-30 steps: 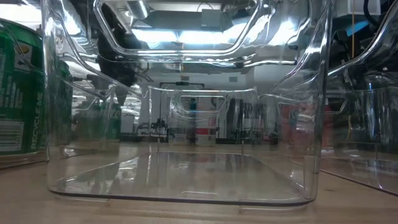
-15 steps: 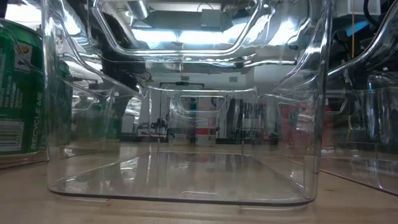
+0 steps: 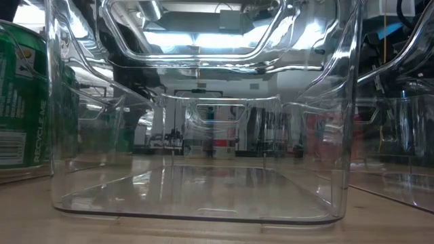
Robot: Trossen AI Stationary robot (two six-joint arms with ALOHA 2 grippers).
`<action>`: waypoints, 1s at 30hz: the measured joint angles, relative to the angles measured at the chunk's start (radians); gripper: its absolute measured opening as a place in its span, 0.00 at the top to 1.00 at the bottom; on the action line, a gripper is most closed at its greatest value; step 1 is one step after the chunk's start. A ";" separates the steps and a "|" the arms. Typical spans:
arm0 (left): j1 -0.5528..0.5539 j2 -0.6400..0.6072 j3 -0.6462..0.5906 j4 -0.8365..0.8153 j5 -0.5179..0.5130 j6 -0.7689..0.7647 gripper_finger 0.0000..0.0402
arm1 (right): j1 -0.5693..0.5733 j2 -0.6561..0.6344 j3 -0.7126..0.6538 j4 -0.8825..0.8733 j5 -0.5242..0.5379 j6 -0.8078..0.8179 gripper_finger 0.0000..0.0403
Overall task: Sort soda cans
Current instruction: Put the right green soda can into the left transparent bin
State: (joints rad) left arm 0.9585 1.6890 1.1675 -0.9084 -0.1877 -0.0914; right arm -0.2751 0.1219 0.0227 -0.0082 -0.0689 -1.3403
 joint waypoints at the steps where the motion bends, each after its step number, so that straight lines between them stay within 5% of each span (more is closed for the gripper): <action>1: 0.000 0.000 0.000 0.004 0.000 -0.002 0.16 | 0.000 0.000 0.000 0.000 0.000 0.000 0.31; 5: 0.000 -0.001 0.001 0.008 0.009 -0.005 0.25 | 0.000 0.000 0.000 0.000 0.000 0.000 0.31; 17: -0.043 -0.017 -0.001 -0.037 0.018 0.020 0.25 | 0.000 0.000 0.000 -0.001 0.001 0.000 0.31; 30: -0.192 -0.244 -0.001 -0.131 0.016 -0.070 0.25 | 0.000 0.000 -0.001 0.000 0.001 0.000 0.31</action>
State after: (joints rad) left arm 0.7667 1.4447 1.1667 -1.0392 -0.1719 -0.1609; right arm -0.2749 0.1220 0.0219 -0.0086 -0.0677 -1.3403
